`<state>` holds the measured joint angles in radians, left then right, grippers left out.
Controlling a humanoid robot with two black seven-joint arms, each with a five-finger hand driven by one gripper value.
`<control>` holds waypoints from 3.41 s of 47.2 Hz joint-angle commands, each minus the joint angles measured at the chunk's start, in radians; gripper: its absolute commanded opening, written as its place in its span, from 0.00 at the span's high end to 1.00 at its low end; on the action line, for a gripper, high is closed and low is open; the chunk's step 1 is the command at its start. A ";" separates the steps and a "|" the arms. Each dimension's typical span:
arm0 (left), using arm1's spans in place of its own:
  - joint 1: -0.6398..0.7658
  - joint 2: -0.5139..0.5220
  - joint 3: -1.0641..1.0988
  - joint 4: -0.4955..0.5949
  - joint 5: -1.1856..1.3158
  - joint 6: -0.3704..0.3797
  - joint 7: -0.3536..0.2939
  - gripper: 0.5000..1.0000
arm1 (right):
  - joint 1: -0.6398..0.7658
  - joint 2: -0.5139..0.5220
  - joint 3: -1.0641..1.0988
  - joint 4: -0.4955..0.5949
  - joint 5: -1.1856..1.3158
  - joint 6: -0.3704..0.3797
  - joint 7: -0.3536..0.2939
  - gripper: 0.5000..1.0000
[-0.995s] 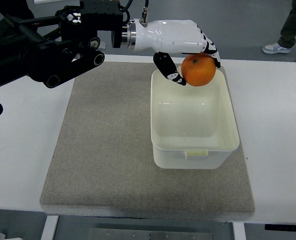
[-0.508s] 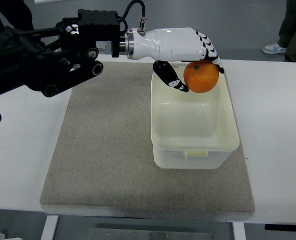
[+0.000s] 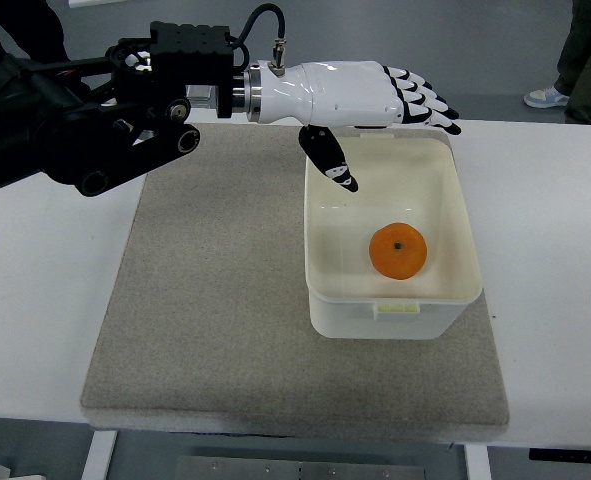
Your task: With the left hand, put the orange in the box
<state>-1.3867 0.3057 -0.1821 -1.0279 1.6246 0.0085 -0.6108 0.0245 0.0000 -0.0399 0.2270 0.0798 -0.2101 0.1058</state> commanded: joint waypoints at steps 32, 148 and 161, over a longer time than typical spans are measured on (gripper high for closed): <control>0.002 0.095 0.001 0.204 -0.003 0.007 0.000 0.05 | 0.000 0.000 0.000 0.000 0.000 0.000 0.000 0.11; 0.252 -0.172 -0.210 0.901 -1.651 -0.035 0.270 0.37 | 0.000 0.000 0.000 0.000 0.000 0.000 0.000 0.11; 0.252 -0.197 -0.280 0.901 -1.675 -0.022 0.293 0.39 | 0.000 0.000 0.000 0.000 0.000 0.000 0.000 0.11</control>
<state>-1.1351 0.1156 -0.4567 -0.1272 -0.0434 -0.0207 -0.3302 0.0245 0.0000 -0.0399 0.2267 0.0799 -0.2101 0.1058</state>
